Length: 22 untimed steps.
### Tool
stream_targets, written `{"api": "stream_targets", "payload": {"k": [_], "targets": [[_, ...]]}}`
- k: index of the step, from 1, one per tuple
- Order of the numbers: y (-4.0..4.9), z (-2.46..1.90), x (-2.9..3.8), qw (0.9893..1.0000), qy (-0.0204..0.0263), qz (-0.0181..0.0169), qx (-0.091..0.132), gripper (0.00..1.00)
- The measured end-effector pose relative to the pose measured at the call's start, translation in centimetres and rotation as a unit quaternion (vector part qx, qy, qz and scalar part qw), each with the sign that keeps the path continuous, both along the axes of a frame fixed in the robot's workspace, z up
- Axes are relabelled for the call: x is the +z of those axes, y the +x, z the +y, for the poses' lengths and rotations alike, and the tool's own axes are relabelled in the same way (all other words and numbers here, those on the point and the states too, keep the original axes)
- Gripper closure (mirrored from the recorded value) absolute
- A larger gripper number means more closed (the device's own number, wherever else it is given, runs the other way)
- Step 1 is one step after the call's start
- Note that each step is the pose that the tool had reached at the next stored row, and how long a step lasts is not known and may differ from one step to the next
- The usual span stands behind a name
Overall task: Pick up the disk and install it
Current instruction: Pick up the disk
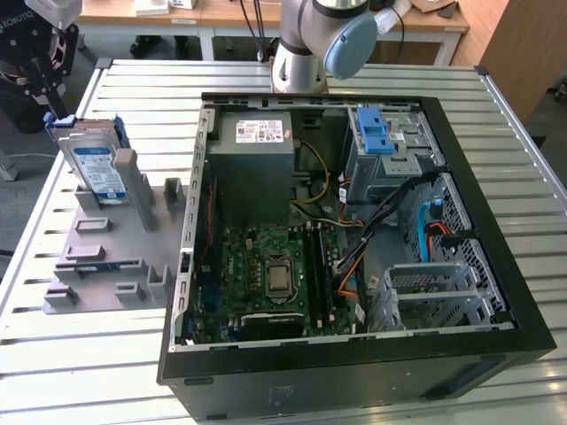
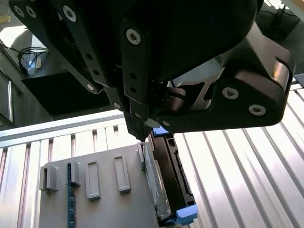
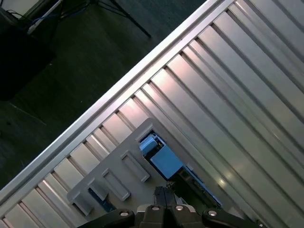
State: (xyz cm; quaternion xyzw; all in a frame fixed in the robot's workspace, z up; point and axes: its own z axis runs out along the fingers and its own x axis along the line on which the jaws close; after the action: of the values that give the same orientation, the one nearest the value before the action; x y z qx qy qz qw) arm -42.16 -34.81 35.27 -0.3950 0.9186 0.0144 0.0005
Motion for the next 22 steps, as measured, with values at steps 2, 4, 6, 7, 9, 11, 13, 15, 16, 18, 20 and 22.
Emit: {"api": "stream_targets", "payload": {"k": [2,4,6,7,9,11,13,15,16,18,20,22], "targets": [[-0.01,0.00,0.00,1.0000,0.0000,0.0000,0.003,0.89],[-0.01,0.00,0.00,1.0000,0.0000,0.0000,0.004,0.89],[-0.01,0.00,0.00,0.9999,-0.0001,0.0001,0.010,0.89],[-0.01,0.00,-0.01,0.9998,-0.0001,0.0000,0.020,0.89],[-0.02,0.00,-0.02,0.9993,-0.0002,-0.0001,0.038,0.89],[-0.02,0.00,-0.03,0.9984,-0.0003,-0.0001,0.056,0.89],[-0.02,0.00,-0.04,0.9972,-0.0005,0.0000,0.075,0.89],[-0.01,0.00,-0.05,0.9957,-0.0006,0.0000,0.093,0.89],[-0.01,0.00,-0.05,0.9948,-0.0007,0.0000,0.102,0.89],[-0.01,0.00,-0.07,0.9929,-0.0007,0.0000,0.119,0.89],[-0.01,0.00,-0.09,0.9904,-0.0007,0.0000,0.138,0.89],[-0.01,0.00,-0.12,0.9878,-0.0007,0.0000,0.156,0.89]]}}
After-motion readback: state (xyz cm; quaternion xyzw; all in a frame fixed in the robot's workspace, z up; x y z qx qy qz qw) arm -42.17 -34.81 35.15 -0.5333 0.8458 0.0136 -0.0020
